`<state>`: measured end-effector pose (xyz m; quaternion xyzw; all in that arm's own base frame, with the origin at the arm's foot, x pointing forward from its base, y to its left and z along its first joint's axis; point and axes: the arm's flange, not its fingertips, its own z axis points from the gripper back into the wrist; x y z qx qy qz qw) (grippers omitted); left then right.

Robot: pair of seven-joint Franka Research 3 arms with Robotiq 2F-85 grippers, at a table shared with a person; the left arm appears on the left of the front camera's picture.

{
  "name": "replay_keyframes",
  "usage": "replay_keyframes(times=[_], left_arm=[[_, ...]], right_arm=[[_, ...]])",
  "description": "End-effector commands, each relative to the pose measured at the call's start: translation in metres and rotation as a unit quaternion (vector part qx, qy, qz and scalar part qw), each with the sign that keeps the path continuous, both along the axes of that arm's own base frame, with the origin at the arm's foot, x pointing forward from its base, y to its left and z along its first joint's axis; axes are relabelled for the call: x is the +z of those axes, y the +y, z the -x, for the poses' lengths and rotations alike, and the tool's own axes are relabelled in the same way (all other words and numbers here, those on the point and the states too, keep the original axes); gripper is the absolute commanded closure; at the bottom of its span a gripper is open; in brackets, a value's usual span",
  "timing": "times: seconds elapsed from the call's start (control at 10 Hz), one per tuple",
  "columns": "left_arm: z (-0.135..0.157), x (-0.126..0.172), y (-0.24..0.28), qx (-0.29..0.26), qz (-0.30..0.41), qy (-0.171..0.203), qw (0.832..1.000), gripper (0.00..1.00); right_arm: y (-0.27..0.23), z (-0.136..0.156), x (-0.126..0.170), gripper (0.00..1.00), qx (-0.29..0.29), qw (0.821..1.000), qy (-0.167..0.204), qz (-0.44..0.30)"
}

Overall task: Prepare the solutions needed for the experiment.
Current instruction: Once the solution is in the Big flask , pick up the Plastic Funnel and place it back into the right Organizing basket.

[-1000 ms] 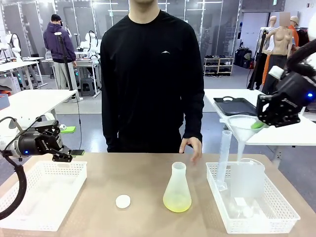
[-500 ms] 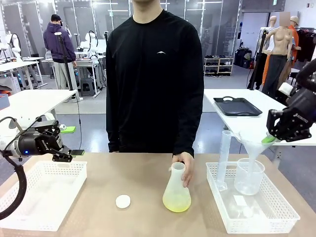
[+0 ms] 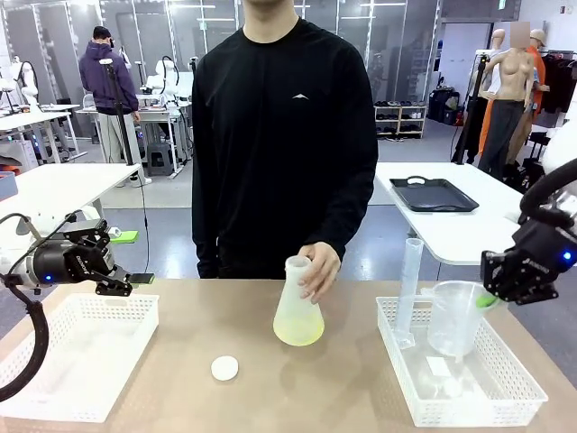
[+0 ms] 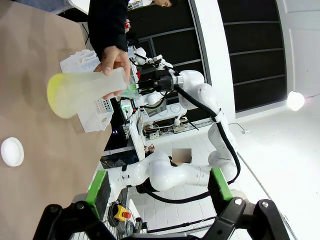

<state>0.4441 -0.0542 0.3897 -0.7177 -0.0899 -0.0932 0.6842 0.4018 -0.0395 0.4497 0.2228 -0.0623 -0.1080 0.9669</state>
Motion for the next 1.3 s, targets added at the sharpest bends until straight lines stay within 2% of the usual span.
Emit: replay_keyframes(times=[0.0, 0.3, 0.4, 0.5, 0.6, 0.7, 0.8, 0.9, 1.0, 1.1, 1.2], left_arm=[[0.000, 0.001, -0.001, 0.000, 0.003, -0.003, 1.000, 0.00], [0.000, 0.001, -0.001, 0.000, 0.003, -0.003, 1.000, 0.00], [0.000, 0.001, -0.001, 0.000, 0.003, -0.003, 1.000, 0.00], [0.000, 0.001, -0.001, 0.000, 0.003, -0.003, 1.000, 0.00], [0.000, 0.001, -0.001, 0.000, 0.003, -0.003, 1.000, 0.00], [0.000, 0.001, -0.001, 0.000, 0.003, -0.003, 1.000, 0.00], [0.000, 0.001, -0.001, 0.000, 0.003, -0.003, 1.000, 0.00], [0.000, 0.001, -0.001, 0.000, 0.003, -0.003, 1.000, 0.00], [0.000, 0.001, -0.001, 0.000, 0.003, -0.003, 1.000, 0.00], [0.000, 0.001, -0.001, 0.000, 0.003, -0.003, 1.000, 0.00], [0.000, 0.001, -0.001, 0.000, 0.003, -0.003, 1.000, 0.00]], right_arm=[[0.001, -0.006, -0.020, 1.00, -0.009, 1.000, 0.005, 0.012], [0.005, -0.013, -0.039, 1.00, -0.022, 1.000, 0.016, 0.016], [0.006, -0.012, -0.041, 1.00, -0.023, 0.999, 0.033, 0.020], [0.006, -0.012, -0.044, 0.78, -0.026, 0.998, 0.047, 0.030], [0.007, -0.012, -0.045, 0.78, -0.023, 0.998, 0.050, 0.032], [0.008, -0.012, -0.045, 0.59, -0.026, 0.998, 0.047, 0.033], [0.009, -0.012, -0.045, 0.73, -0.026, 0.998, 0.047, 0.034], [0.010, -0.012, -0.046, 0.40, -0.026, 0.998, 0.046, 0.037], [0.011, -0.012, -0.047, 0.54, -0.026, 0.998, 0.046, 0.044], [0.013, -0.014, -0.046, 0.20, -0.025, 0.998, 0.038, 0.041], [0.007, -0.010, -0.048, 0.20, -0.013, 0.999, 0.041, 0.024]])
